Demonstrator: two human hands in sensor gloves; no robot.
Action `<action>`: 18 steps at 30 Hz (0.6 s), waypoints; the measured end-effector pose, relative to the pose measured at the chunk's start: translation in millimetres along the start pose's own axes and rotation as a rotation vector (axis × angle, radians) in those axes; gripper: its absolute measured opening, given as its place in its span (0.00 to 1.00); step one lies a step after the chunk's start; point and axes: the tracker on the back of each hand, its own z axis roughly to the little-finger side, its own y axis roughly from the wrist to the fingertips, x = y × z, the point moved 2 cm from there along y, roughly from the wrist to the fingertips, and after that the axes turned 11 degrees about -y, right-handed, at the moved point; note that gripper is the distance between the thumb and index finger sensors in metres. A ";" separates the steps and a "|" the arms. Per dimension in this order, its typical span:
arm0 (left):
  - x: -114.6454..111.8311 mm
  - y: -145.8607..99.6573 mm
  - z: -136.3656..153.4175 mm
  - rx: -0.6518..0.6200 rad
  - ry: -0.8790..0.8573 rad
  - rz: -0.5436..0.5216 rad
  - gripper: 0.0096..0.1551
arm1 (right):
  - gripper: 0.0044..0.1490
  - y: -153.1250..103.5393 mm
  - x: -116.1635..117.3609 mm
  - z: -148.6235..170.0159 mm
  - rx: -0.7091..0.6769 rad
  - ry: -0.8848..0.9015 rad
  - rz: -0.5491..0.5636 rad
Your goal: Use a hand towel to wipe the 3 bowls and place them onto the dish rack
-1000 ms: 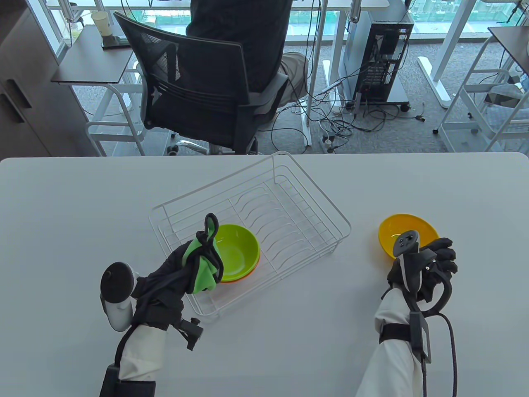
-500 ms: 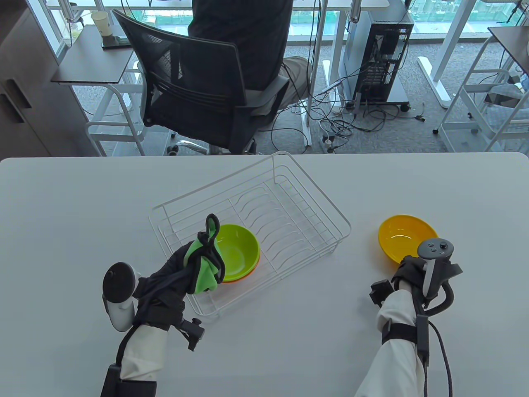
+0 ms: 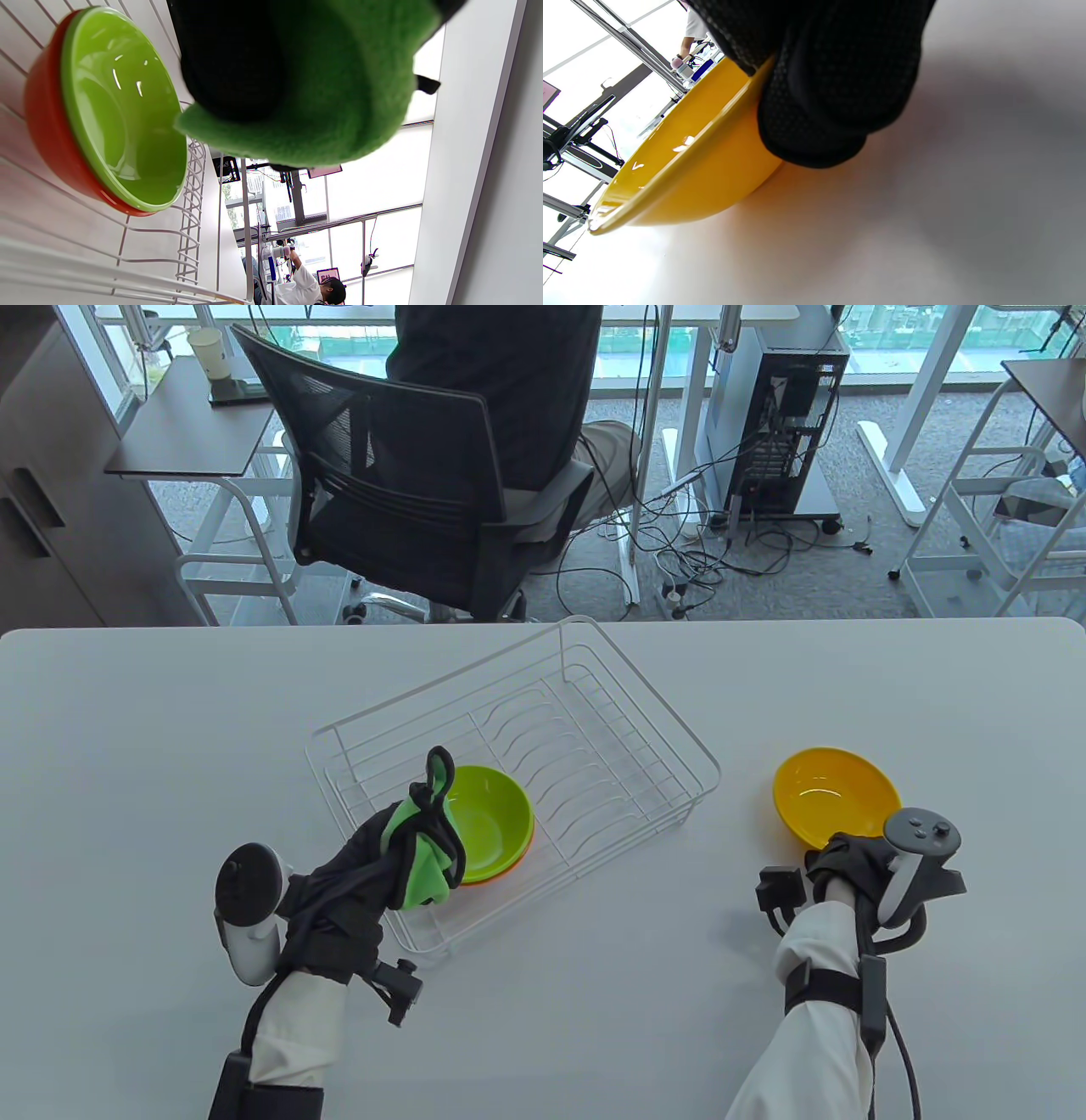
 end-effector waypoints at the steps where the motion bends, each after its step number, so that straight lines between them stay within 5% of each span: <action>1: 0.0 0.0 0.0 0.000 0.001 -0.001 0.32 | 0.48 0.1 0.0 0.1 -0.001 -0.004 0.000; 11: 0.7 0.9 -1.9 -0.010 0.017 -0.020 0.32 | 0.39 -9.2 -1.3 -10.1 -0.065 -0.007 0.011; 18: 3.0 3.1 -14.3 -0.046 0.015 -0.063 0.32 | 0.35 -27.3 -23.8 -30.4 -0.177 -0.033 0.140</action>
